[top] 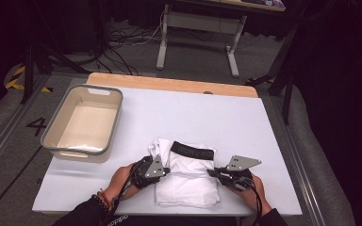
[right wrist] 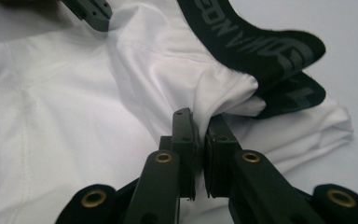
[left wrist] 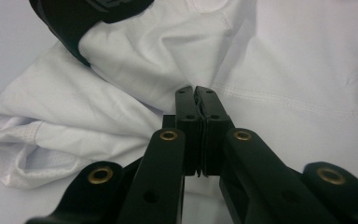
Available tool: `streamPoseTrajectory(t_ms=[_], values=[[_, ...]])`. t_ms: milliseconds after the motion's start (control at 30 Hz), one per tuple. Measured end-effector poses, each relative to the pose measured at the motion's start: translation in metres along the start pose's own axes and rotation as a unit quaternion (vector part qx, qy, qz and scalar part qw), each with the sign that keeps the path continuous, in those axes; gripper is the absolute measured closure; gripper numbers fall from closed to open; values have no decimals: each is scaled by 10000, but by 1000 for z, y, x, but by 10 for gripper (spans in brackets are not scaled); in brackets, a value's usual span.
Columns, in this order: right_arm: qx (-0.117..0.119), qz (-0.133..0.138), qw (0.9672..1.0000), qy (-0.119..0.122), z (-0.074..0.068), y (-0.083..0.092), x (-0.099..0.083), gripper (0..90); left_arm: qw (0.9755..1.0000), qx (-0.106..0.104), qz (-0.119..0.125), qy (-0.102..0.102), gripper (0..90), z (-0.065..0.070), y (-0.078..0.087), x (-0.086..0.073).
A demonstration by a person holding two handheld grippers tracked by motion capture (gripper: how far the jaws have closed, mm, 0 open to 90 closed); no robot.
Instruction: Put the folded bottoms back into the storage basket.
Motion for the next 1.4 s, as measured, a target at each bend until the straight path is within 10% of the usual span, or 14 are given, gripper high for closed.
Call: streamPoseTrajectory(t_ms=[133, 333, 667, 1100, 1400], values=[[-154, -71, 9999, -33, 3, -1, 0, 762, 10000, -61, -69, 12, 887, 3, -3, -4], [-506, 149, 9976, -449, 14, 0, 7, 407, 9999, -119, -87, 48, 886, 2, -3, -4], [-412, 250, 9932, -1061, 27, -13, 30, 275, 9999, -88, -75, -3, 885, 2, -4, -4], [-440, -94, 9899, -1345, 29, -34, 32, 389, 9999, -32, -93, -24, 882, 4, -4, -4], [-272, 352, 9966, -687, 7, -16, 39, 750, 10000, -37, -71, -30, 827, 4, -4, -3]])
Point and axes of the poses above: each handheld gripper's, and its own axes: y roughly backward along the jaws, x roughly out of its top, z roughly to its right, the point moved 3 cm from there along -y, roughly forward along the jaws, and after that the axes turned 9 degrees about -y, right-handed, at the moved point
